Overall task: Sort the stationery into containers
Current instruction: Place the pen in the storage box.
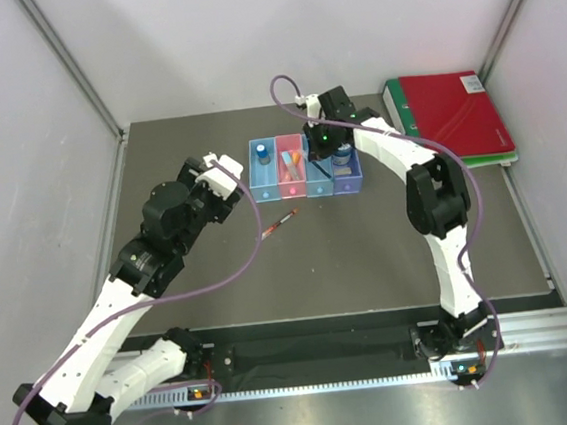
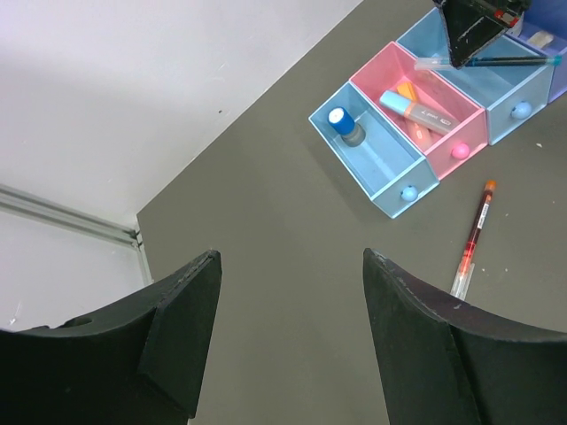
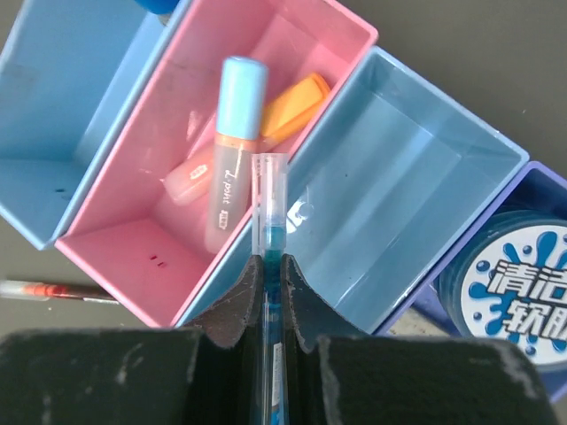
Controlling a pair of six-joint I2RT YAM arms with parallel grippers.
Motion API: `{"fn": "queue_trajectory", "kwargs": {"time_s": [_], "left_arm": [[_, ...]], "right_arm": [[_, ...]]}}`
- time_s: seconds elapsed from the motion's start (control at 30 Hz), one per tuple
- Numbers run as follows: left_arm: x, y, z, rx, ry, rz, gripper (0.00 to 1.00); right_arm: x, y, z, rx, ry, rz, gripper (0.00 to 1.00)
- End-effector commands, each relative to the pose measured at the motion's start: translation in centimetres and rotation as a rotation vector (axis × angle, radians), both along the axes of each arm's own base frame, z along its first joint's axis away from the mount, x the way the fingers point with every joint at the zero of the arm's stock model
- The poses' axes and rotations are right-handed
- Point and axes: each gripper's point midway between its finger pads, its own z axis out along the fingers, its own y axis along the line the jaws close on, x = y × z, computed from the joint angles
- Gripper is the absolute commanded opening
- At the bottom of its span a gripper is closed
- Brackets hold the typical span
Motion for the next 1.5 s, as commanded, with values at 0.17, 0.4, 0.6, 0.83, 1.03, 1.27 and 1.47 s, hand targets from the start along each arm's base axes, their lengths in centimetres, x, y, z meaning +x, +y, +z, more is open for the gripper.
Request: {"fn": "queue_trajectory", "kwargs": {"time_s": [0.17,0.4,0.6,0.83,1.03,1.27,1.47], "left_arm": [[0.8,-0.4,2.1,-0.028,-0.048,0.007,0.70],[0.8,-0.5,1.9,-0.033,-0.043,0.010,0.70],[0.7,-0.2,1.7,-0.030,-0.040,0.018,0.70],[0.7,-0.3,1.6,-0.033,-0.036,0.016,0.70],[0.8,-0.4,1.2,-0.030,-0.028,0.014,0.70],[0.7,-0.4,1.4,-0.037,-0.034,0.015,0.70],[0.7,-0.3,1.3,-0.037,-0.031,0.017,0.70]], "right_arm": [[4.2,-0.3,3.3,0.084,-0.111,-0.047,0.00],[5.1,-1.1,2.6,0.063,-0.116,-0.076,0.00],[5.8,-1.0,2.1,0.060,-0.123,-0.079,0.00],[6.1,-0.9,1.4,0.049,-0.121,-0.081,0.00],[6.2,-0.7,1.0,0.052,-0.118,-0.068,0.00],[6.1,-0.4,0.6,0.044,-0.117,-0.057,0.01],[6.1,-0.1,0.4,0.043,-0.116,-0.054,0.01]]}}
